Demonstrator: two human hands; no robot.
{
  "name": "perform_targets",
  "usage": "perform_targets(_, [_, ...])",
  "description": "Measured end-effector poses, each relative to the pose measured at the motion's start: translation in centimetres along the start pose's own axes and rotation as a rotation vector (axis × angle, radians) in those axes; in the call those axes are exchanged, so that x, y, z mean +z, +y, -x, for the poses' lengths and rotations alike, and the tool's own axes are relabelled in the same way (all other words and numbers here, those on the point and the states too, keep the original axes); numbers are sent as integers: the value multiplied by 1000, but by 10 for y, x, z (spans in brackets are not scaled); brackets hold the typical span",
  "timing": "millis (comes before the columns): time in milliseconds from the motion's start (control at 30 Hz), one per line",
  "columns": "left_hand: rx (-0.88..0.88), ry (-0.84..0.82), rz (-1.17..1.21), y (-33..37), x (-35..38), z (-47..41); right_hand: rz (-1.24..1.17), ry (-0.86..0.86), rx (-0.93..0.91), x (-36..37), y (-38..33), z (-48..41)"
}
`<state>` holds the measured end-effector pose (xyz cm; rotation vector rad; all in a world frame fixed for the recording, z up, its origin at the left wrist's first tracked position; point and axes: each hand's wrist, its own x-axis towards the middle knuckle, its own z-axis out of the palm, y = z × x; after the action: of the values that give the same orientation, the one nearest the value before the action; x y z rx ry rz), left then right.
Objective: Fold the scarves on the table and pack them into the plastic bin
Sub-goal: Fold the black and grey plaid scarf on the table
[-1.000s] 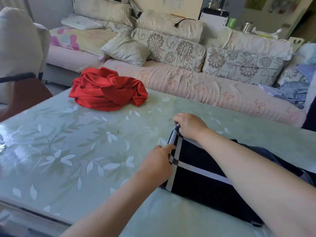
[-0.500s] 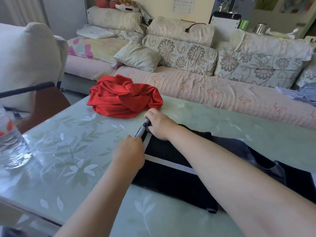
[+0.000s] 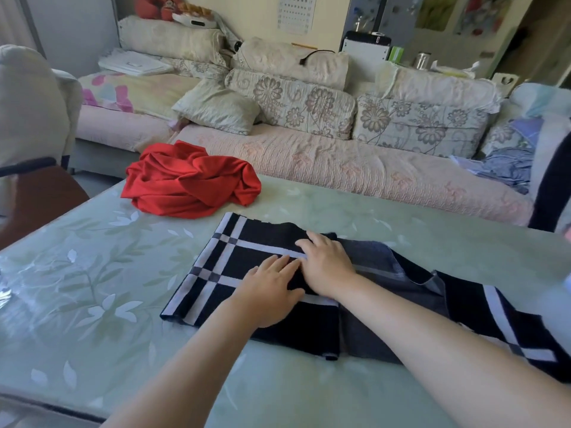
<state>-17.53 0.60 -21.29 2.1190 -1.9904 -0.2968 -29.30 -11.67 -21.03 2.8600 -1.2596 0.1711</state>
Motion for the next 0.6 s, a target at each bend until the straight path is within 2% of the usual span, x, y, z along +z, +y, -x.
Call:
perform_targets(100, [-65,-142,-122,16,12,-6,-23,-97,152,-2,34,41])
perform_targets(233, [-147,-96,-245,41,10,-20,-143,-284,135,-17,73,89])
perform_targets(300, [-111,-41,-276,58,8,-26,-172,-252,121,-27,95,108])
perform_targets(433, [13,43,-147,102,8,-37,-80,-177,142,-44,145,143])
perform_targets(600, [178,121,-16,161,21,-46,16,-163,280,-63,207,178])
